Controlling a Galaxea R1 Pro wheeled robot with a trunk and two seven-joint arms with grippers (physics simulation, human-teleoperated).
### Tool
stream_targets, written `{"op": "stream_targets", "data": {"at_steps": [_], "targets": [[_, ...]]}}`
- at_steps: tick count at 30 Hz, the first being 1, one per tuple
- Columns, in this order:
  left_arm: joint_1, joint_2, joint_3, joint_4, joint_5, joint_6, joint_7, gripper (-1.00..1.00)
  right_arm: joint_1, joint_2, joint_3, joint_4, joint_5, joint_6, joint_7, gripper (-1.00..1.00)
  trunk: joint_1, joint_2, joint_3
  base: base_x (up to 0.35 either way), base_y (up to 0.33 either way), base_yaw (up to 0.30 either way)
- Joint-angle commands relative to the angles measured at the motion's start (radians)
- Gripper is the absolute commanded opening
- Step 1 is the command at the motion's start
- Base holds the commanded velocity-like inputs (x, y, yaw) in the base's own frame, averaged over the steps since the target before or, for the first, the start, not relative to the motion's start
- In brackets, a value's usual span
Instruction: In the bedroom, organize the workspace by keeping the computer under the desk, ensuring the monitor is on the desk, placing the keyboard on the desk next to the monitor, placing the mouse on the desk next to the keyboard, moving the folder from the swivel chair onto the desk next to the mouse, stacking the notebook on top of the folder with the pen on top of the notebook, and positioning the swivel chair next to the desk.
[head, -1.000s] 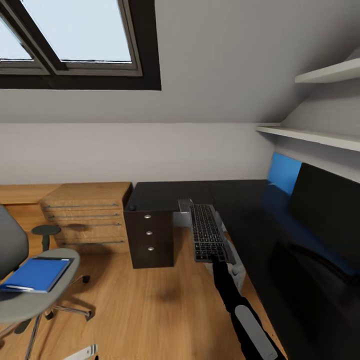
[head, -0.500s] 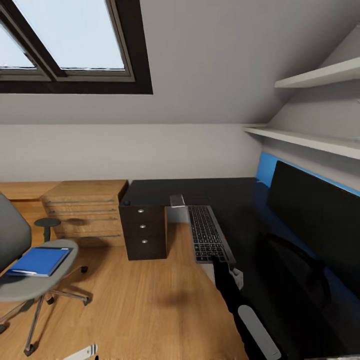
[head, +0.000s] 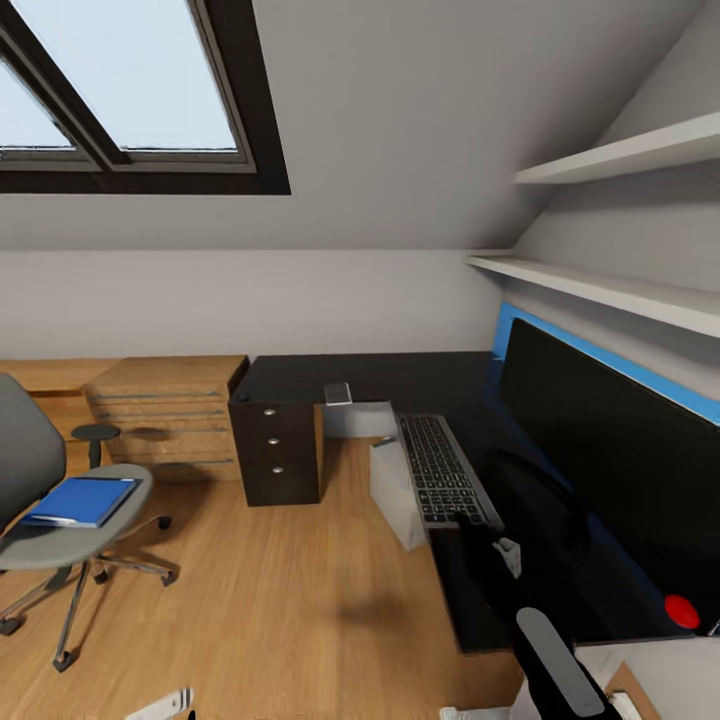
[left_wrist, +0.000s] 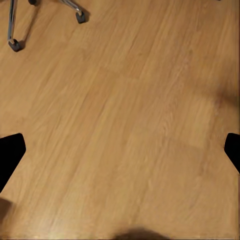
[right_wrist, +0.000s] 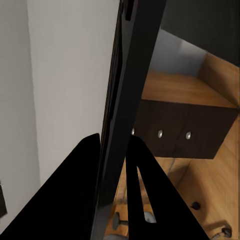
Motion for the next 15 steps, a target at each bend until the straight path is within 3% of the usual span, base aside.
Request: {"op": "stream_targets", "data": {"at_steps": [1,10,15], "targets": [[0.000,0.001,-0.003,-0.003,0.006,0.004,0.008,1.00,-0.001,-0.001,-0.001,0.002,-0.011,0.003,0.004,-1.00,-0.004,0.006,0.002,-0.278,-0.242,0.000],[0.000,0.002,-0.003,-0.003,0.006,0.004,0.006,1.00,-0.002,0.004,-0.011,0.013,-0.012,0.006,0.003,-1.00,-0.035,0.062,0.027,-0.273,-0.237,0.000],[0.000,0.006,-0.003,-0.008,0.008,0.002,0.004,1.00,-0.002,0.009,-0.007,0.021,-0.010,0.002,-0.002,-1.00,-0.035,0.062,0.027,-0.042,-0.036,0.000]]}}
